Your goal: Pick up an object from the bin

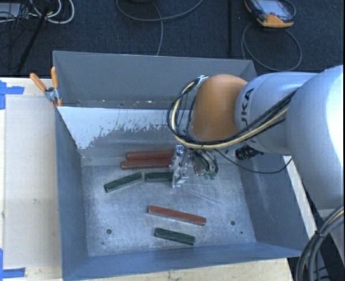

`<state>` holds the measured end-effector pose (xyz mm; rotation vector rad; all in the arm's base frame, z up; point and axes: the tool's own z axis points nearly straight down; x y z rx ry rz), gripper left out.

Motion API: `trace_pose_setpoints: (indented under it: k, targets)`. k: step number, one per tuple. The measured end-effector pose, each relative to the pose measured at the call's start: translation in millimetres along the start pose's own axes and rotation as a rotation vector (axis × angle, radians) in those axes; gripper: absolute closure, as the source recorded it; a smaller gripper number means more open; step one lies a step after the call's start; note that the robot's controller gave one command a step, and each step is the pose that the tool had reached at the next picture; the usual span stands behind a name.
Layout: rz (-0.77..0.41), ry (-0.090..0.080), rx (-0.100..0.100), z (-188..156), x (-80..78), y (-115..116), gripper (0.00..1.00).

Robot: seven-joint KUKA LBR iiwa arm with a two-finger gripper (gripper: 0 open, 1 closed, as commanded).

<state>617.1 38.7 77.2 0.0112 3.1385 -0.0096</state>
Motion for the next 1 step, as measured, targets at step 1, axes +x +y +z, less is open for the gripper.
trace_pose_setpoints:
  k: [1]
  targets:
    - [0.016, -0.002, -0.006, -161.9, 6.7, -18.4, 1.00]
